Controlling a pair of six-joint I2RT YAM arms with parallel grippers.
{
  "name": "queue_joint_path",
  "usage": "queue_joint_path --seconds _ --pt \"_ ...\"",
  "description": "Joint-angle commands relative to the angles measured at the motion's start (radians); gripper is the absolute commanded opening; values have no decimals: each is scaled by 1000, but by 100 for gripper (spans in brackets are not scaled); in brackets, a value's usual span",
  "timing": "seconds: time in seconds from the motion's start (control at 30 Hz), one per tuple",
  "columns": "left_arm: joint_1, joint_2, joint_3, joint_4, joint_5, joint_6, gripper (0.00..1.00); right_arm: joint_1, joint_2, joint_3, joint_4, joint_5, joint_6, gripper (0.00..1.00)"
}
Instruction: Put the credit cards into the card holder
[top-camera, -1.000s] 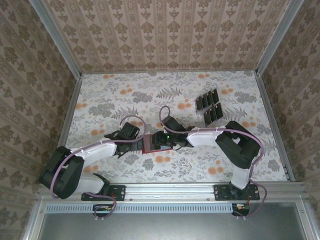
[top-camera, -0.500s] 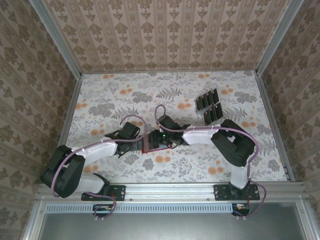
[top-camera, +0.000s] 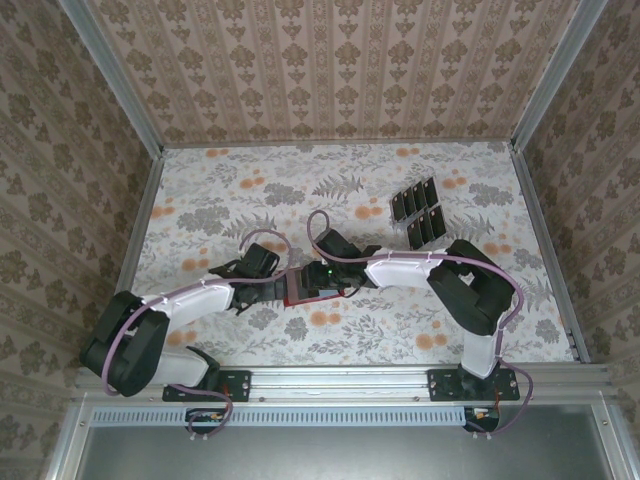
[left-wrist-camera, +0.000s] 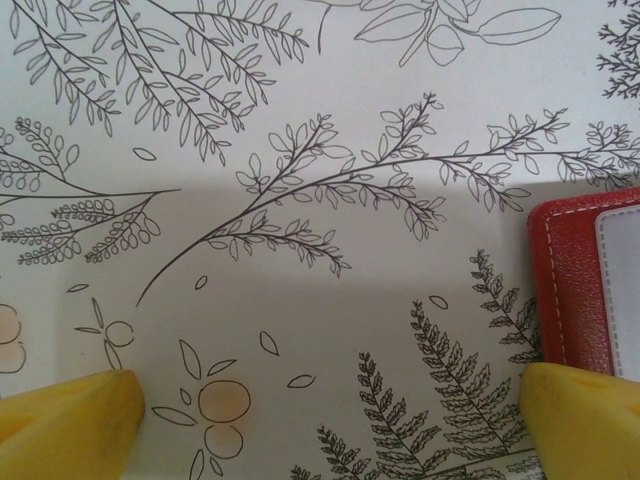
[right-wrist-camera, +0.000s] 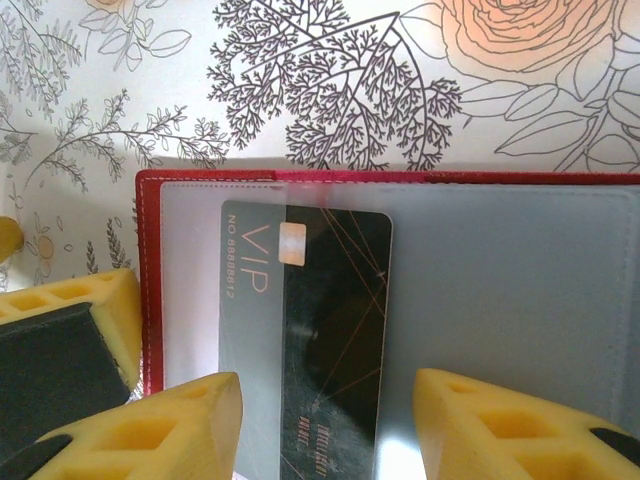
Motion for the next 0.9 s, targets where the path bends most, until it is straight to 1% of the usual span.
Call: queue_joint_path --seconds 0.0,0.2,0.53,0.87 --pt "14 -8 19 -12 13 -17 99 -5 -6 25 -36 15 -19 50" --pt "23 -13 15 -35 -3 -37 99 0 16 28 -12 -7 -5 49" --pt "28 4 5 -15 7 -40 99 18 48 60 -8 -27 3 39" --pt "28 10 3 -1 20 -37 99 42 64 83 -20 -35 16 39"
